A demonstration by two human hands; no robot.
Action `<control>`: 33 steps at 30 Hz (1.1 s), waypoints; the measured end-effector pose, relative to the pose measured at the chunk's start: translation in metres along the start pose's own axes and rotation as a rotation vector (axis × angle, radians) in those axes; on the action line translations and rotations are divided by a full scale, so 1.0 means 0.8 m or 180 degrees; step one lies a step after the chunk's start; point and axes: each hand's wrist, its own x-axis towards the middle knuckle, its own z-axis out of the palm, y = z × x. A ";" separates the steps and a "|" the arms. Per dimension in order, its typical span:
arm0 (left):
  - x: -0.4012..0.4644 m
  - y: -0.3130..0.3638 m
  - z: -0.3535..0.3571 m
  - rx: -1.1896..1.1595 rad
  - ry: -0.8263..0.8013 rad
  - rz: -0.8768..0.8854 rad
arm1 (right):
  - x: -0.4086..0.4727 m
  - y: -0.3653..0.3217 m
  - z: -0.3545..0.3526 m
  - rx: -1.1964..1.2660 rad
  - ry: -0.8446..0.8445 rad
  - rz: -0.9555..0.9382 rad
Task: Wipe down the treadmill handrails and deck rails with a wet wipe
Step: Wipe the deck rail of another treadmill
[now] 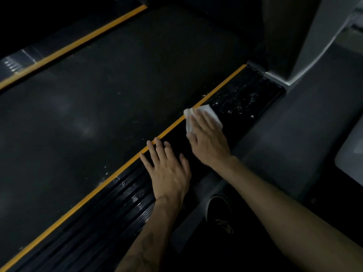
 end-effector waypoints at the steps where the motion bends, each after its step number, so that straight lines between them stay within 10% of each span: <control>1: 0.000 0.000 0.000 0.0007 -0.0010 0.0015 | -0.015 -0.006 0.005 0.0055 -0.0045 -0.0218; 26: 0.018 0.016 0.010 -0.0142 0.0117 0.0455 | -0.037 0.045 -0.011 -0.0119 -0.0105 -0.0676; 33: 0.018 0.016 0.008 -0.0144 0.0119 0.0443 | -0.027 0.036 -0.011 -0.0182 -0.0053 0.0074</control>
